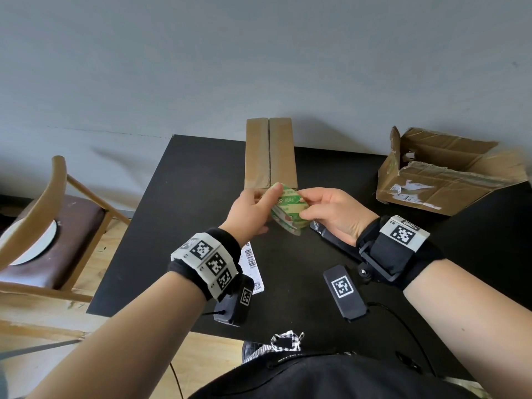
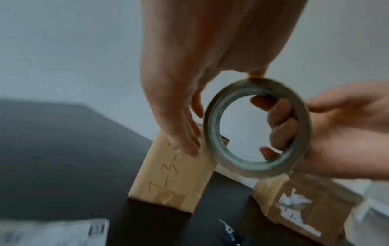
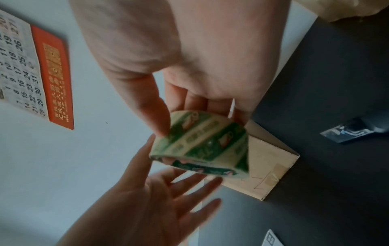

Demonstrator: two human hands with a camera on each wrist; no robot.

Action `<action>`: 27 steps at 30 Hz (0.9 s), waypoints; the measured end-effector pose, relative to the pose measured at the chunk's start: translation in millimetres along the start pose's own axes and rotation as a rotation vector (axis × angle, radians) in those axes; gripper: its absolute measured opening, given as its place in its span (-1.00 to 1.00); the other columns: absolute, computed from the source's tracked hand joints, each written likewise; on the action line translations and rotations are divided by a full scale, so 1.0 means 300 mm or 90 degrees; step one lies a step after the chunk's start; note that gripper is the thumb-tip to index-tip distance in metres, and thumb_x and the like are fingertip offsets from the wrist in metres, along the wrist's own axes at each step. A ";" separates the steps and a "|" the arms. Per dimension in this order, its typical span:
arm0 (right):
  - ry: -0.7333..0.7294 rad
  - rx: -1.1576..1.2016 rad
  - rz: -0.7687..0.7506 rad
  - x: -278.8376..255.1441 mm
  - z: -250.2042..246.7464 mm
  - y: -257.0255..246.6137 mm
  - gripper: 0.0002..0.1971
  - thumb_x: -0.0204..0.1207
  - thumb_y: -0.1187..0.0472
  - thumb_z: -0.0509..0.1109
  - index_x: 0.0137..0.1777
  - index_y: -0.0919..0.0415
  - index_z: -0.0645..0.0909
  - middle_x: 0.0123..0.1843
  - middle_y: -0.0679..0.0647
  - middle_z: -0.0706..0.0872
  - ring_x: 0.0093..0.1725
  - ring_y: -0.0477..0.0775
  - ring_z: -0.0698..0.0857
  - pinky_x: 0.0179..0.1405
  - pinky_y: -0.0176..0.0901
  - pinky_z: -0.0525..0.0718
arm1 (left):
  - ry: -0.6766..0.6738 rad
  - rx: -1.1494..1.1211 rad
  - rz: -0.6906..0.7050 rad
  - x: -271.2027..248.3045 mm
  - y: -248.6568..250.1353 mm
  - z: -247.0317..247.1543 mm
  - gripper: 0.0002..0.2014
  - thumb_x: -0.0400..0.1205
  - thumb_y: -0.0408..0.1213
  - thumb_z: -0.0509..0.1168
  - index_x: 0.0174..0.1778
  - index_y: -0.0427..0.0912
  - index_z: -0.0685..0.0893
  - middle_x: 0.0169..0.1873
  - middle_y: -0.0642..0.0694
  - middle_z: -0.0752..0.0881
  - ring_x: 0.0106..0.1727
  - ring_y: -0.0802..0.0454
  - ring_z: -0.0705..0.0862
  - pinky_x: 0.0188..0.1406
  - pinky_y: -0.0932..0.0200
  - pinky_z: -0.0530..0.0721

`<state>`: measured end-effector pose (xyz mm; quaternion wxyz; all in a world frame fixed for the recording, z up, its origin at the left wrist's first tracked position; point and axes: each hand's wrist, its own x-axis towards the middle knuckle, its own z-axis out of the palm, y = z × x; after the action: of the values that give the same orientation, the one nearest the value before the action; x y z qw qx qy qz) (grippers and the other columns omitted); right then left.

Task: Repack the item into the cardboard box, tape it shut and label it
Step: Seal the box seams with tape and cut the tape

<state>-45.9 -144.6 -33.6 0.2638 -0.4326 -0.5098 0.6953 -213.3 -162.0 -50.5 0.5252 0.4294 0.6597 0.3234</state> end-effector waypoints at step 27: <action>0.089 -0.469 0.013 -0.016 0.059 -0.008 -0.51 0.43 0.42 0.41 0.38 0.25 0.54 0.28 0.08 0.69 0.27 -0.04 0.65 0.20 -0.31 0.53 | 0.159 0.864 0.396 -0.071 0.055 0.045 -0.79 0.67 -0.27 0.07 0.01 -0.07 0.62 -0.17 0.06 0.46 0.07 0.00 0.55 -0.15 0.20 0.25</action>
<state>-59.3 -156.2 -27.9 0.1180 -0.5502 -0.7019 0.4368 -194.8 -174.7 -30.5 -0.0488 0.7850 0.6171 0.0258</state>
